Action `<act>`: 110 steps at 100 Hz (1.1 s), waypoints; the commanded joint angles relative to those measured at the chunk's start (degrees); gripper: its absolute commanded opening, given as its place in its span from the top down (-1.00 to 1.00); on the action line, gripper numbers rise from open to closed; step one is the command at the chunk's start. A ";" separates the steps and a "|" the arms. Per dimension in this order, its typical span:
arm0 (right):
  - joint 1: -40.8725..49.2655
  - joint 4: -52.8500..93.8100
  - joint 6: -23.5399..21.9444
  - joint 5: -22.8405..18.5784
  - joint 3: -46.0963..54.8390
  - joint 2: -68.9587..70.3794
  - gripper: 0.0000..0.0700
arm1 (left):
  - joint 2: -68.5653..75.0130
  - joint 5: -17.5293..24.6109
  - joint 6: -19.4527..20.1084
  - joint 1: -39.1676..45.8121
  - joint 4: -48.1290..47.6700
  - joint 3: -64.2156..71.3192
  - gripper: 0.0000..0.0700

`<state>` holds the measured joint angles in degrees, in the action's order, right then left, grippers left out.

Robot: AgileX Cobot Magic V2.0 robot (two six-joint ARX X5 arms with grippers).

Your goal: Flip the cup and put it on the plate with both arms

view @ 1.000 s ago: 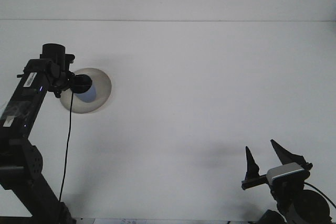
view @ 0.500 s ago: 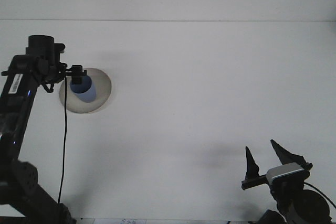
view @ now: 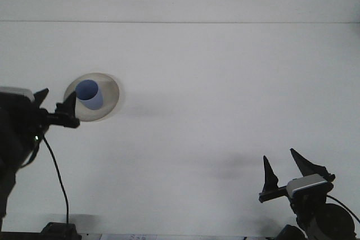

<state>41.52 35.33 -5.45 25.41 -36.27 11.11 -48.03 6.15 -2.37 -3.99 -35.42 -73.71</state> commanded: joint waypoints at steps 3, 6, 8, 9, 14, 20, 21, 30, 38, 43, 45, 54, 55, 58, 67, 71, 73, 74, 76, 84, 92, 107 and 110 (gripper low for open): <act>0.46 -1.11 -0.79 0.11 -0.46 0.17 -0.45 | 7.93 0.96 -4.48 -2.62 4.24 12.35 -0.35; 0.46 -1.31 -0.79 0.11 -0.46 0.17 -0.45 | 10.86 1.44 -5.99 -3.69 5.55 16.11 -0.35; 0.46 -1.38 -0.79 0.11 -0.46 0.17 -0.45 | 12.72 1.55 -6.91 -4.37 6.14 18.45 -0.35; 0.46 -1.42 -0.79 0.11 -0.46 0.17 -0.45 | 13.79 1.57 -7.45 -4.74 6.51 19.71 -0.35; 0.46 -1.51 -0.79 0.07 -0.46 0.17 -0.45 | 17.79 1.57 -8.68 -6.01 7.28 24.46 -0.35; 0.46 -1.49 -0.79 -0.02 -0.46 0.15 -0.45 | 21.84 1.55 -9.09 -7.04 7.17 28.96 -0.35; 0.46 -1.49 -0.81 -0.07 -0.46 0.17 -0.45 | 22.49 1.57 -9.09 -7.15 7.10 29.64 -0.35; 0.46 -1.42 -0.81 -0.07 -0.46 0.15 -0.45 | 26.80 1.81 -9.11 -7.87 6.54 33.79 -0.35; 0.46 -0.98 -0.81 -0.09 -0.46 0.15 -0.45 | 29.44 2.01 -9.29 -8.04 6.51 35.80 -0.35; 0.46 -0.81 -0.81 -0.09 -0.46 0.15 -0.45 | 30.32 1.97 -9.29 -8.04 6.43 36.09 -0.35; 0.46 -0.81 -0.81 -0.13 -0.46 0.15 -0.45 | 30.56 1.97 -9.27 -8.02 6.49 36.09 -0.35; 0.46 -0.81 -0.79 -0.15 -0.46 0.15 -0.44 | 31.10 1.97 -9.27 -8.02 7.17 36.09 -0.27; 0.46 -0.81 -0.79 -0.15 -0.46 0.15 -0.43 | 31.12 1.97 -9.27 -8.02 7.19 36.09 -0.25; 0.46 -0.76 -0.79 -0.13 -0.46 0.15 -0.31 | 31.15 1.99 -9.27 -8.04 7.15 36.09 -0.07; 0.46 -0.39 -0.79 -0.15 -0.46 0.15 0.77 | 31.15 1.99 -9.29 -8.04 6.45 36.09 1.00; 0.46 -0.28 -0.70 -0.15 -0.46 0.15 1.00 | 31.15 1.99 -9.29 -8.04 6.36 36.09 0.96; 0.46 -0.28 -0.74 -0.13 -0.46 0.15 0.97 | 31.15 1.99 -9.29 -8.04 6.38 36.09 0.98; 0.46 -0.28 -0.74 -0.13 -0.46 0.15 0.98 | 31.15 1.99 -9.29 -8.04 6.40 36.09 0.98; 0.46 -0.28 -0.74 -0.13 -0.46 0.15 0.98 | 31.15 1.99 -9.29 -8.04 6.43 36.09 0.98; 0.46 -0.24 -0.74 -0.09 -0.46 0.15 0.98 | 31.17 1.99 -9.31 -8.04 6.38 36.06 0.97; 0.46 -0.24 -0.74 -0.09 -0.46 0.15 0.98 | 31.26 1.99 -9.27 -8.02 6.73 36.06 0.96; 0.46 -0.28 -0.74 -0.02 -0.48 0.15 0.98 | 31.26 1.99 -9.27 -8.02 8.17 36.06 0.96; 0.46 -0.28 -0.74 -0.02 -0.48 0.15 0.98 | 31.26 1.97 -9.27 -8.02 8.44 36.06 0.96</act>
<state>41.52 35.51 -5.82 25.32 -36.27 11.11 -16.80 7.88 -11.53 -11.90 -28.03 -37.01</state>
